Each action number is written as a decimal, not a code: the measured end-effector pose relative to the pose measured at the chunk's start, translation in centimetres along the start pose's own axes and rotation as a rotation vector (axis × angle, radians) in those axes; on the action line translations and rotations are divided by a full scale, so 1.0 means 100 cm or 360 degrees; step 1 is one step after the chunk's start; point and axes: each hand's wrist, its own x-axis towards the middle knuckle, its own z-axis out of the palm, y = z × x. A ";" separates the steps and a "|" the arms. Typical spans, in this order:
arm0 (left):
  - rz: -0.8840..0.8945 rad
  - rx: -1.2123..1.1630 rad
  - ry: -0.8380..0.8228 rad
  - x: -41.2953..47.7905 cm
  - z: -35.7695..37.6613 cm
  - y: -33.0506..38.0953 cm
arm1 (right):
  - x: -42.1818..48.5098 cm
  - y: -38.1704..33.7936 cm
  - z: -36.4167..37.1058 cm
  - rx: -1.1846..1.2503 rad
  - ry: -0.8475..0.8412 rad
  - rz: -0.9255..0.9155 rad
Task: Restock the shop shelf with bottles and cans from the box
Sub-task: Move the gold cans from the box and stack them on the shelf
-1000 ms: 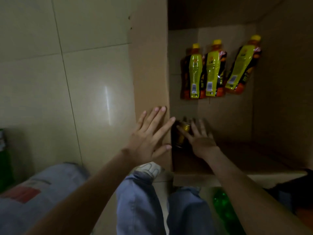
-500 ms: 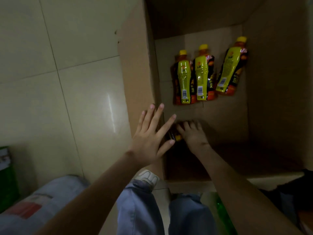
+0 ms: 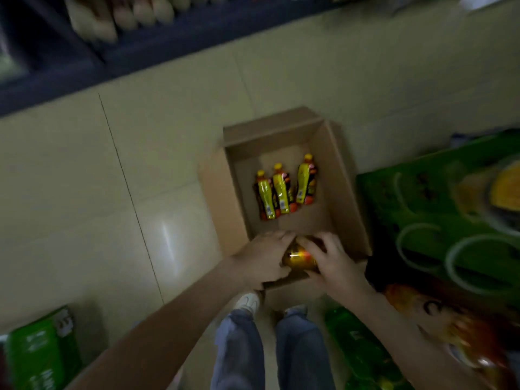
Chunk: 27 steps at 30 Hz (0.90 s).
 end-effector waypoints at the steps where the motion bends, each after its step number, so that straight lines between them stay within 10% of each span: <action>1: 0.0057 -0.0004 -0.0033 -0.014 -0.025 0.023 | -0.017 -0.013 -0.030 -0.0005 0.0083 -0.0046; 15: 0.0626 0.0142 -0.0097 -0.222 -0.151 0.334 | -0.327 -0.157 -0.263 0.0465 0.1005 0.0308; 21: 0.0775 -0.0277 -0.0050 -0.324 -0.074 0.470 | -0.503 -0.235 -0.264 0.1658 0.1876 0.0686; 27: 0.1217 -0.0240 -0.0160 -0.427 0.081 0.624 | -0.721 -0.269 -0.234 0.1596 0.2205 0.0976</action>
